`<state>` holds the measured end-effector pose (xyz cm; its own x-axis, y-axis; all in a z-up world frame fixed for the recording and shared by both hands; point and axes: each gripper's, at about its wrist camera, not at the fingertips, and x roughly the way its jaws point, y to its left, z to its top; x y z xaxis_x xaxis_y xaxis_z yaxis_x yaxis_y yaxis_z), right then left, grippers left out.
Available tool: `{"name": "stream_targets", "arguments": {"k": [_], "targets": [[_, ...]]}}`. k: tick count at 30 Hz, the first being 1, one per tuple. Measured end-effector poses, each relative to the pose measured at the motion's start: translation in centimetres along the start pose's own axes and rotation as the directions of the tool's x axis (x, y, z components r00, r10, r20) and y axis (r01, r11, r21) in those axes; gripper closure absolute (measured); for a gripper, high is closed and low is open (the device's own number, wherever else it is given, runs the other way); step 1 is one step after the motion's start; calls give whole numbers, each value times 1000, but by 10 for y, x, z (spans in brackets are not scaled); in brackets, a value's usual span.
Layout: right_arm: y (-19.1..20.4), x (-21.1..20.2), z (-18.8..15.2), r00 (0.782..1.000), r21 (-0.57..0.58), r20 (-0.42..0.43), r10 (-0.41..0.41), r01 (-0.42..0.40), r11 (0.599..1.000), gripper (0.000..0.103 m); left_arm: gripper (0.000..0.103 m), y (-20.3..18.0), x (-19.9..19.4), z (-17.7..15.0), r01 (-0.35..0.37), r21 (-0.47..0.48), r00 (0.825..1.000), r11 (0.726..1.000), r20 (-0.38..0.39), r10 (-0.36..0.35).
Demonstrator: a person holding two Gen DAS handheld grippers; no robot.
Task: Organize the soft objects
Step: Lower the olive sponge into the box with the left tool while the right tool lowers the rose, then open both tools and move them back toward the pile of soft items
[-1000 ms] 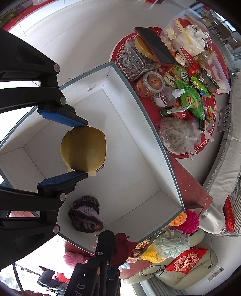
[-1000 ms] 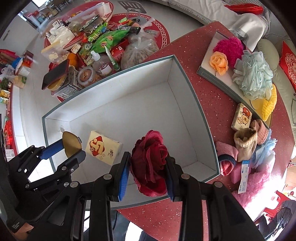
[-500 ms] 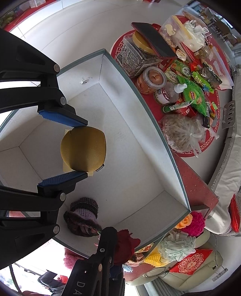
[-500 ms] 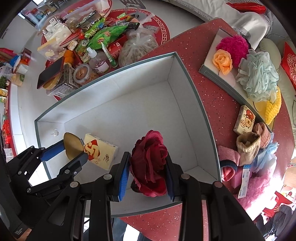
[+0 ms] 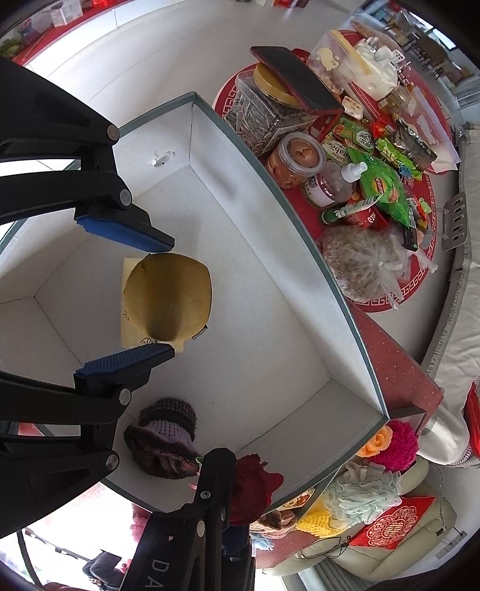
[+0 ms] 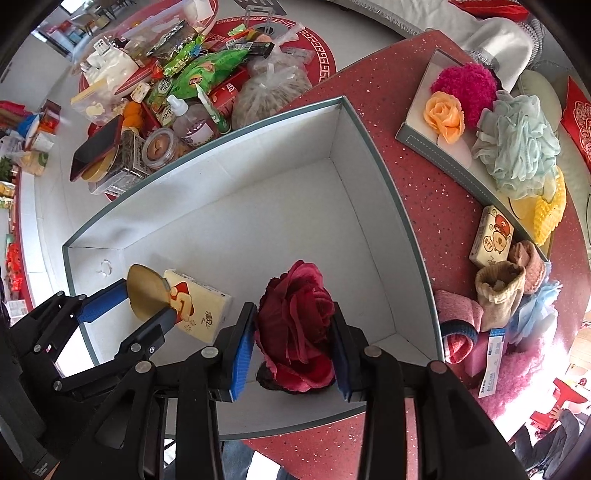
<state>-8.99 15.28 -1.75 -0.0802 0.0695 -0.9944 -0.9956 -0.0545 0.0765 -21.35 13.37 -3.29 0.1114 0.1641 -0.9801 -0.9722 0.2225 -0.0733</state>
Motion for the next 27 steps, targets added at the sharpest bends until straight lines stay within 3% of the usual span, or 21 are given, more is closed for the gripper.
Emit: {"name": "stream_targets", "arguments": {"k": [1, 2, 4, 6, 10, 12, 17, 22, 27], "targets": [[-1, -1, 0, 1000, 3, 4, 5, -5, 1000, 46, 24, 0, 0, 0, -3, -1, 1000, 1000, -2, 3], [-2, -1, 0, 1000, 10, 6, 11, -11, 1000, 32, 4, 0, -1, -1, -2, -7, 1000, 1000, 5, 2], [-4, -2, -2, 1000, 24, 11, 22, -22, 999, 19, 1, 1, -6, -2, 6, -21, 999, 1000, 36, -5], [-8, -4, -3, 999, 37, 23, 31, -32, 999, 19, 1, 2, -7, 0, 1, -35, 999, 999, 37, 1], [-12, -7, -8, 998, 47, 28, 56, -58, 997, 0, 1, 3, 1, 4, -16, -60, 1000, 998, -27, 14], [-14, -11, -12, 997, 51, 47, 58, -60, 997, 0, 1, 3, 7, 4, -16, -70, 997, 997, -74, 11], [-28, -23, -28, 995, 99, 77, 67, -75, 992, 0, 1, -10, 4, -2, -6, -33, 997, 999, -78, 4], [-64, -35, -59, 993, 186, 84, 81, -95, 978, 0, 1, -38, -3, -5, -5, 66, 997, 998, -78, 10], [-114, -40, -97, 992, 341, 99, 73, -103, 935, 0, 1, -78, -7, -4, 4, 187, 996, 982, -88, 12]]}}
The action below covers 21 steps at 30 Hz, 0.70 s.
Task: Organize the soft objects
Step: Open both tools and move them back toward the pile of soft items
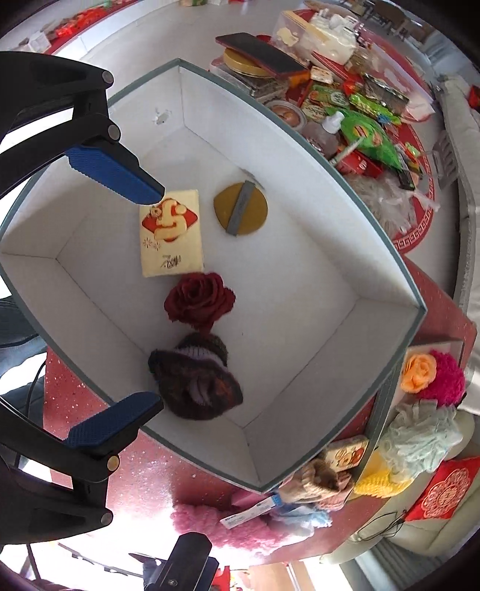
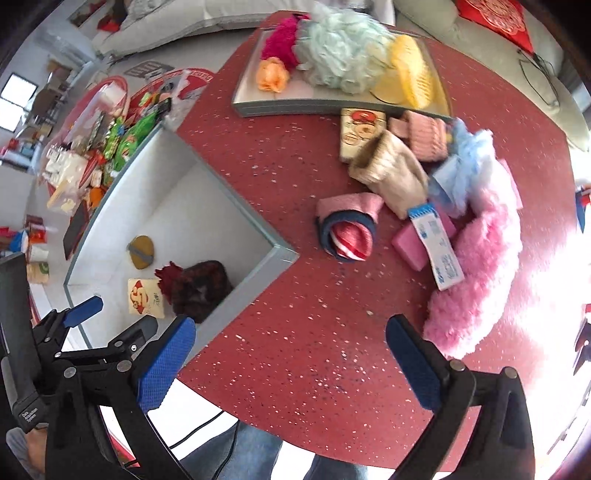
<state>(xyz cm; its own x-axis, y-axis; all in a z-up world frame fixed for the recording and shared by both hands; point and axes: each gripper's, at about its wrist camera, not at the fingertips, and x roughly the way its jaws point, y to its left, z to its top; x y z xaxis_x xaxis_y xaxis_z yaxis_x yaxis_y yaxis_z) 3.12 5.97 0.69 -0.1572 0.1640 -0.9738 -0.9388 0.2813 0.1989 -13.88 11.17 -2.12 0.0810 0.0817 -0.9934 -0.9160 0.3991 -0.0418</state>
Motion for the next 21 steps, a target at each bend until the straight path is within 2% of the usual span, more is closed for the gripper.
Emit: {"name": "stream_targets", "arguments": {"k": [7, 16, 21], "targets": [[-75, -7, -29, 1000, 209, 13, 0, -3, 978, 0, 1, -66, -15, 13, 12, 158, 1000, 987, 25, -16], [-139, -10, -58, 999, 368, 34, 2, -15, 930, 0, 1, -142, -34, 31, 52, 283, 996, 958, 52, -70], [-174, -12, -73, 999, 443, 49, -1, -21, 896, 0, 1, -181, -33, 42, 51, 343, 995, 938, 58, -76]]}}
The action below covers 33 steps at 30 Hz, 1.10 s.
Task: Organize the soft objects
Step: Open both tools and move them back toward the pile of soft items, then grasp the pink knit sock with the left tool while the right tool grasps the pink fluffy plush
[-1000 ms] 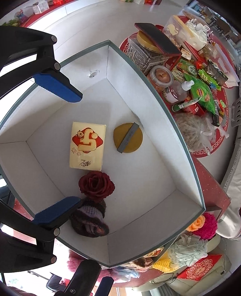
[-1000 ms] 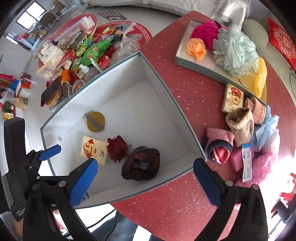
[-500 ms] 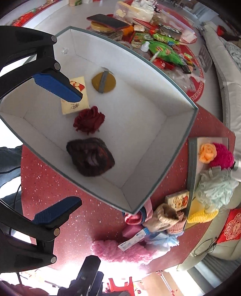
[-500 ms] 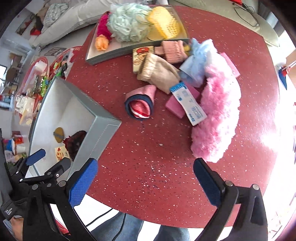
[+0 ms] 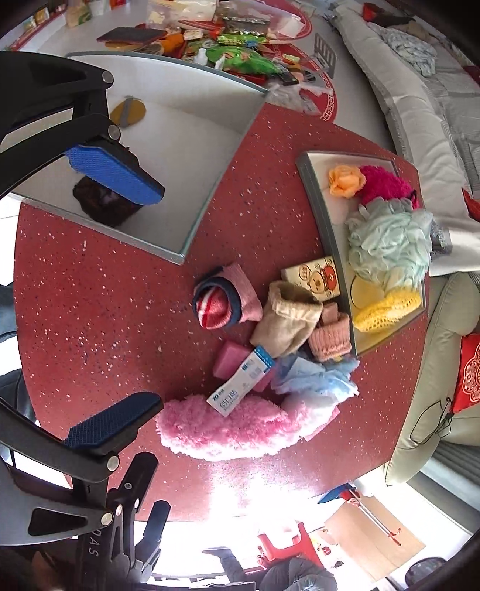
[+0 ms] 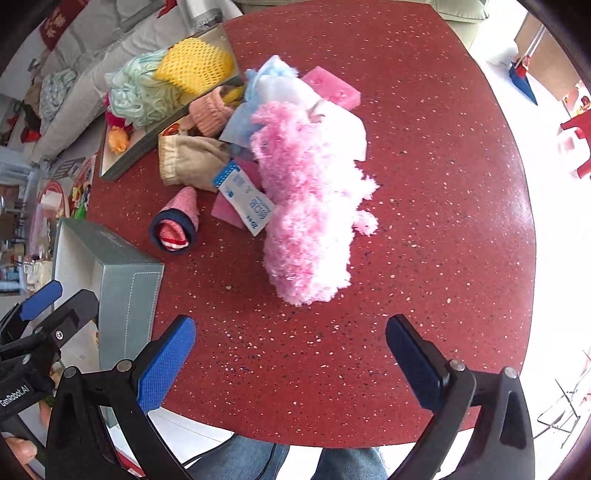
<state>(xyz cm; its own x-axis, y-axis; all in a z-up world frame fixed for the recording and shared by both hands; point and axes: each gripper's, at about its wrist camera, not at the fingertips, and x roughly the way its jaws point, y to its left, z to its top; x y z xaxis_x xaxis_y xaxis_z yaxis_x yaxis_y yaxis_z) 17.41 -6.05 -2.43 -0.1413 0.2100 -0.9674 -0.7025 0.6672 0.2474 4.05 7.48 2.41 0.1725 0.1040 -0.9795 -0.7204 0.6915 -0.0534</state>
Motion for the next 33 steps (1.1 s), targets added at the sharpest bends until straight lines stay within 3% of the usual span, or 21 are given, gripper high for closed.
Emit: {"name": "stream_targets", "arguments": {"k": [9, 20, 30, 33], "targets": [[-47, 17, 1, 999, 102, -32, 11, -7, 995, 0, 1, -38, 46, 35, -34, 48, 998, 998, -53, 37], [-54, 35, 35, 999, 109, -30, 20, -17, 994, 0, 1, -31, 109, 63, -142, 50, 981, 989, -128, 148], [-44, 63, 77, 997, 155, -14, 73, -70, 985, 0, 1, -23, 142, 68, -170, 11, 967, 985, -192, 169], [-47, 79, 84, 994, 202, -40, 102, -92, 975, 6, 1, -19, 146, 68, -133, -29, 974, 991, -189, 125]]}}
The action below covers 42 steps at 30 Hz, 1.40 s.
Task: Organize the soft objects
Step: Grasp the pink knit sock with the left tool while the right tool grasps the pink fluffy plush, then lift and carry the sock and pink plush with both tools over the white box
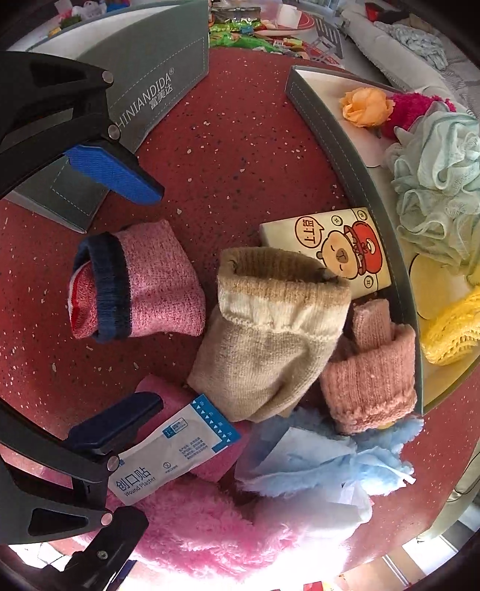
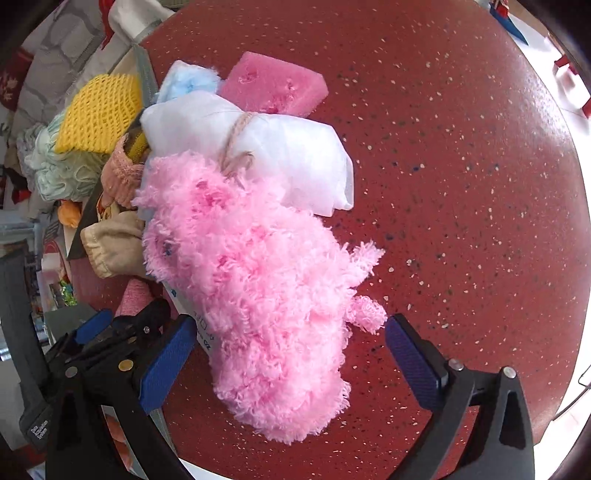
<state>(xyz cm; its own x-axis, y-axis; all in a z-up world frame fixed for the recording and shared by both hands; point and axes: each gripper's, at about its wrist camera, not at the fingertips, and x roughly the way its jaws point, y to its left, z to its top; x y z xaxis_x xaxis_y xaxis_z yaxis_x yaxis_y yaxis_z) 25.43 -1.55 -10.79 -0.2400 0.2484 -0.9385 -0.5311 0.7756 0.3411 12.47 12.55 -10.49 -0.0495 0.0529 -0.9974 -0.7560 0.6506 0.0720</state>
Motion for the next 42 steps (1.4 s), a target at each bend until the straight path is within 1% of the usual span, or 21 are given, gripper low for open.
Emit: {"name": "stream_targets", "arguments": {"k": [1, 2, 5, 7, 9, 11, 14, 18, 20, 23, 26, 29, 31, 32, 34, 35, 36, 37, 38, 39, 42], "targets": [[-8, 2, 1, 1000, 23, -9, 8, -7, 1000, 23, 1, 1, 1, 0, 10, -5, 1000, 1000, -2, -10], [-13, 5, 2, 1000, 52, -17, 23, -22, 998, 47, 1, 3, 1, -1, 20, -10, 1000, 1000, -3, -20], [-30, 14, -1, 996, 129, -58, 74, -67, 989, 54, 1, 10, 3, -5, 52, -46, 999, 998, -5, -52], [-38, 11, -6, 995, 137, -63, 79, -69, 988, 55, 1, 13, 5, -11, 70, -54, 997, 996, -10, -71], [-44, 4, -12, 997, 96, -62, 55, -48, 994, 55, 1, 13, 5, -18, 62, -26, 998, 998, 3, -62], [-51, -5, -24, 998, 32, -55, -15, 17, 999, 54, 1, 12, 6, -23, 69, -22, 998, 997, 13, -69], [-68, -12, -45, 989, -38, -45, -140, 139, 990, 50, 0, 23, 12, -22, 111, -44, 994, 993, 4, -111], [-92, -3, -58, 989, 41, -79, -128, 132, 990, 50, 0, 40, 21, -25, 180, -53, 984, 982, 2, -180], [-89, 0, -57, 989, 32, -73, -131, 134, 991, 48, 0, 51, 26, -25, 230, -93, 973, 969, -7, -232], [-79, 4, -52, 986, -19, -63, -155, 154, 988, 48, 0, 53, 29, -24, 222, -93, 973, 971, -39, -226], [-75, 5, -49, 986, -25, -63, -152, 151, 988, 48, 0, 54, 29, -7, 220, -120, 970, 968, -73, -230], [-71, 3, -52, 988, -22, -59, -142, 141, 990, 48, 0, 54, 29, -4, 189, -87, 980, 978, -44, -194], [-79, -1, -49, 988, -22, -62, -141, 140, 990, 47, 5, 41, 19, -6, 183, -59, 982, 981, -32, -185], [-79, 2, -52, 988, -23, -67, -142, 141, 990, 45, 12, 41, 18, -7, 193, -57, 981, 980, -26, -194], [-80, 3, -52, 986, -40, -61, -154, 152, 988, 45, 29, 39, 15, -7, 230, -60, 973, 971, -23, -232], [-72, 7, -51, 985, -51, -55, -164, 161, 986, 51, 46, 39, 13, -7, 234, -57, 971, 970, -23, -236], [-68, 8, -50, 983, -68, -54, -173, 170, 983, 55, 57, 35, 14, -7, 209, -49, 977, 977, -38, -211], [-63, 10, -50, 982, -83, -55, -183, 178, 980, 57, 57, 35, 13, -7, 201, -37, 979, 979, -38, -202], [-60, 11, -50, 980, -99, -57, -192, 186, 978, 58, 63, 33, 14, -7, 203, -34, 978, 979, -39, -205], [-55, 11, -50, 979, -107, -57, -193, 187, 977, 58, 65, 34, 13, -9, 214, -41, 976, 976, -34, -215], [-50, 7, -64, 984, -108, -49, -173, 167, 980, 58, 65, 35, 7, -13, 231, -52, 973, 971, -13, -232]]}}
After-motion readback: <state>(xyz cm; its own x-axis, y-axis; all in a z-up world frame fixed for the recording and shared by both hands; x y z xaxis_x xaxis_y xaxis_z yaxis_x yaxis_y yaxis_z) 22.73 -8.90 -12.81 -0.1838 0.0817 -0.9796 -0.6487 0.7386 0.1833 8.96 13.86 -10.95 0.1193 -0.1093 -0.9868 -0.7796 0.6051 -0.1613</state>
